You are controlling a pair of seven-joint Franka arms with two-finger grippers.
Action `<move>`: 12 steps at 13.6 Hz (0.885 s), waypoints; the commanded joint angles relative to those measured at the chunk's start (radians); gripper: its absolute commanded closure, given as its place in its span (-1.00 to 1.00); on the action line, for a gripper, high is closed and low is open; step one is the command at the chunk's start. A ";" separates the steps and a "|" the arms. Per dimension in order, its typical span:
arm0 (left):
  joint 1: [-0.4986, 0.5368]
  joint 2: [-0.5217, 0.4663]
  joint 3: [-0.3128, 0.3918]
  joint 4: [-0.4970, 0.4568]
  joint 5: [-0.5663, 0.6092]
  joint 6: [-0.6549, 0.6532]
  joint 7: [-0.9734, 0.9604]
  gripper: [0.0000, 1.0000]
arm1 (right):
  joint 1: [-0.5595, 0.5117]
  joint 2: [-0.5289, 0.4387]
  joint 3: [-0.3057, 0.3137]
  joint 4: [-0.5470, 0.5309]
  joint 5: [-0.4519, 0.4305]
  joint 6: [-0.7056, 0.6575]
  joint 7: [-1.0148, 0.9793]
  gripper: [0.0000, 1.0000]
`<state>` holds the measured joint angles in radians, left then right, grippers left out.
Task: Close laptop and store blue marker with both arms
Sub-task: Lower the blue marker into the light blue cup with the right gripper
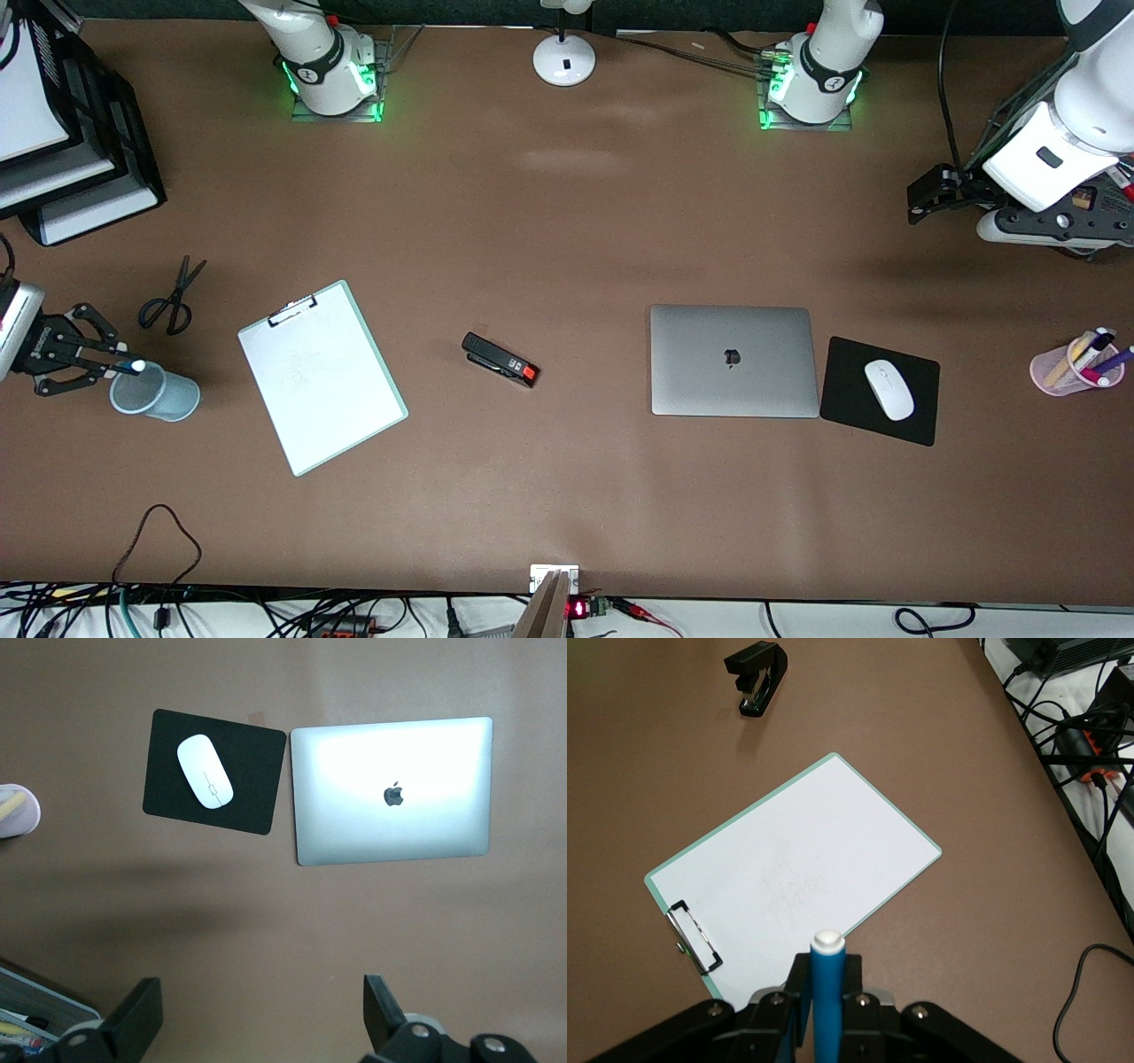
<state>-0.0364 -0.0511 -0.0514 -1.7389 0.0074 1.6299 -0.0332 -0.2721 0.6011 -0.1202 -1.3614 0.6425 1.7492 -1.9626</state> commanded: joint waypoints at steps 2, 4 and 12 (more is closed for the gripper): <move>-0.017 0.010 0.011 0.021 -0.007 0.005 -0.008 -1.00 | -0.045 0.089 0.017 0.111 0.061 -0.066 -0.050 0.96; -0.017 0.011 0.011 0.021 -0.007 0.005 -0.008 -1.00 | -0.062 0.109 0.020 0.126 0.088 -0.066 -0.051 0.96; -0.017 0.011 0.011 0.021 -0.006 -0.010 -0.007 -1.00 | -0.102 0.157 0.019 0.137 0.187 -0.069 -0.071 0.96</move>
<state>-0.0400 -0.0477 -0.0514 -1.7371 0.0074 1.6338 -0.0334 -0.3480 0.7336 -0.1178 -1.2656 0.8025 1.7061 -2.0184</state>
